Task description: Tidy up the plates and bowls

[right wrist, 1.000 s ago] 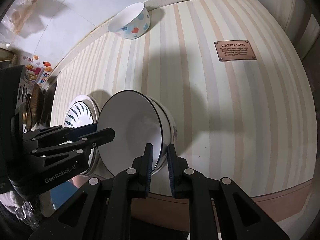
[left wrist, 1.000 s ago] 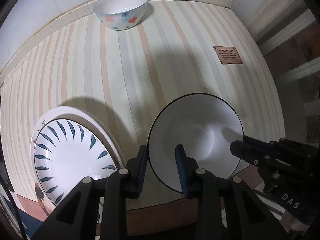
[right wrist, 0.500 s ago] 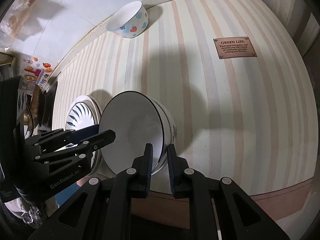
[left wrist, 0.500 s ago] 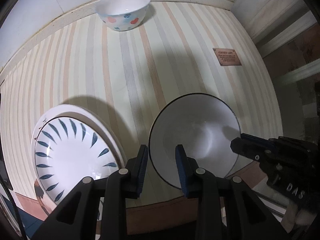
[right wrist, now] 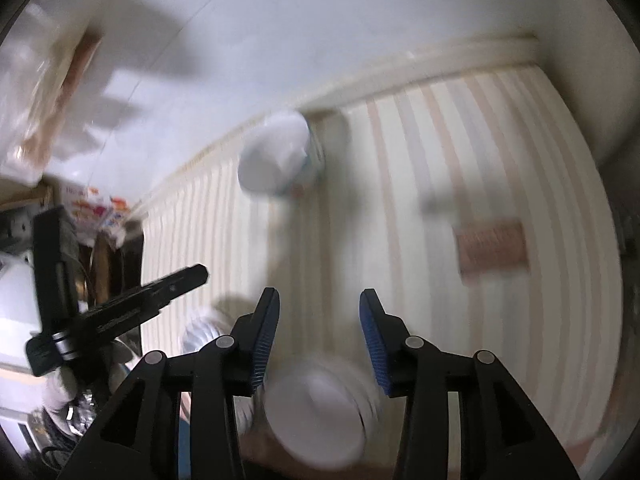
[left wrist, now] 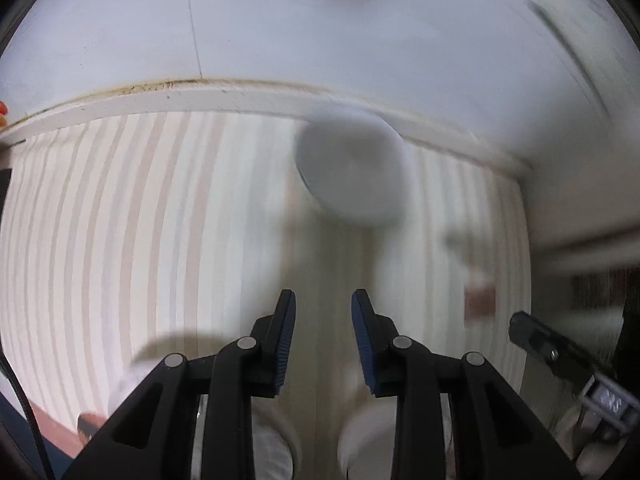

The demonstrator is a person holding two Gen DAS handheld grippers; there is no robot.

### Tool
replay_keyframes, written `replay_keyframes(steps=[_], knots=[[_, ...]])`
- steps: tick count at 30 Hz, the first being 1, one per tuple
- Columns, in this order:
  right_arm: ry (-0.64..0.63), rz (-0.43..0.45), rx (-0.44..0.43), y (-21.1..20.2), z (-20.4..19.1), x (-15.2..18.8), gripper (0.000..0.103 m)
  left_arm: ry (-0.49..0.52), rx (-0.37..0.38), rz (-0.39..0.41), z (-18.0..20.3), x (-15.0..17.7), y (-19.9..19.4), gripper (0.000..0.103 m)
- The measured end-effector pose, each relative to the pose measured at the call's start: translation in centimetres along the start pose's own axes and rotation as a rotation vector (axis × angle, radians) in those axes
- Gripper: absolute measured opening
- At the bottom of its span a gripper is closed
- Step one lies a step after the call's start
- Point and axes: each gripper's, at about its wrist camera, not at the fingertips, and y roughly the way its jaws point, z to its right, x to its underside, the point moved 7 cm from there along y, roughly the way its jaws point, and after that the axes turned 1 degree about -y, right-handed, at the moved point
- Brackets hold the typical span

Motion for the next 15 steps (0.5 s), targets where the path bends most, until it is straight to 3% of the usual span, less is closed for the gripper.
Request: replay_keyframes(steps=[3,8,15], knots=[[0.002,0.010,-0.003,3.0,-0.8,-4.4,0.045,-0.050,-0.021,-0.014,-1.3,-3.9,2.7,0.027],[0.026,-0.021,0.002,8.7,-1.0,-9.8,0.045,-0.086,-0.009,-0.065,-2.0,-6.8,5.9,0.027],[0.023,-0.075,0.049,13.1,-0.2,-12.0,0.043,-0.055,-0.010,-0.117,-1.2,-8.0,9.2,0.026]])
